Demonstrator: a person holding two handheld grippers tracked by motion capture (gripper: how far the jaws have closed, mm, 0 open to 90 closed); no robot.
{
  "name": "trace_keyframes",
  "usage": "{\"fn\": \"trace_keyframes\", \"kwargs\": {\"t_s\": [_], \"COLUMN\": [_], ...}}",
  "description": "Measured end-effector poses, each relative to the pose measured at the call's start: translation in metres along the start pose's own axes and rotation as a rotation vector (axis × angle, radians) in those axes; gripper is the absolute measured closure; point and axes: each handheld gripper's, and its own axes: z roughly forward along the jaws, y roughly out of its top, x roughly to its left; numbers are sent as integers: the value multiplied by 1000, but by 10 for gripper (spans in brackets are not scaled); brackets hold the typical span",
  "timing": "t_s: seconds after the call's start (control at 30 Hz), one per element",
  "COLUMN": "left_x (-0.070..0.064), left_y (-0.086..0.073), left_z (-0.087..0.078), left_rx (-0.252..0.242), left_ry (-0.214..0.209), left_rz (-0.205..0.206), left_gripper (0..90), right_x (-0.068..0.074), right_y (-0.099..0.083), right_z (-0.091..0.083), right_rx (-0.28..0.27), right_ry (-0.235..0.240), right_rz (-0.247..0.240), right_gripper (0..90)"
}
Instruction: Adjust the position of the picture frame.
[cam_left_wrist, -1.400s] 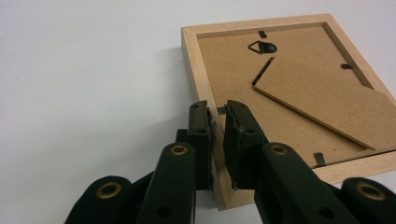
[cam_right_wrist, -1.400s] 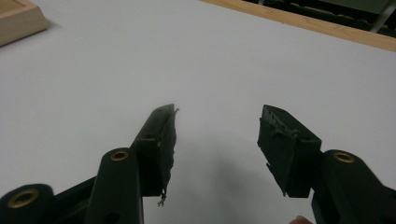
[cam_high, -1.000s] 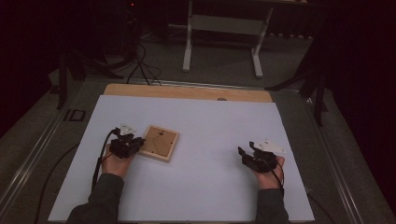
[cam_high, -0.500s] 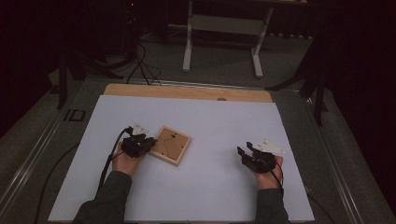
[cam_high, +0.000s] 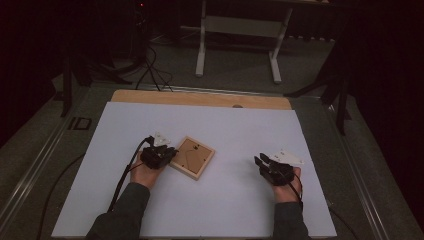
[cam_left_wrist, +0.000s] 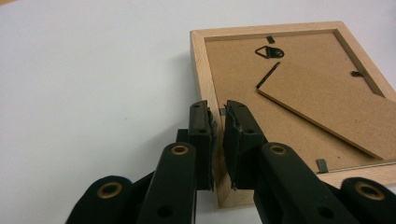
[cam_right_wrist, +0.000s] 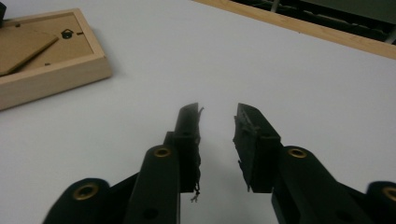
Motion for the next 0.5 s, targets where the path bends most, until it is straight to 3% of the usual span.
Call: {"fn": "trace_keyframes", "kwargs": {"t_s": [0.33, 0.5], "left_x": [-16, -20], "left_y": [5, 6], "left_z": [8, 10], "left_rx": [-14, -22], "left_ry": [-23, -34], "left_rz": [24, 39], "left_gripper": [816, 813], "right_x": [5, 8], "right_y": [2, 3], "right_z": [-1, 0], "right_rx": [-20, -24], "right_ry": [-11, -2], "right_rz": [-21, -22], "right_gripper": [868, 879]}}
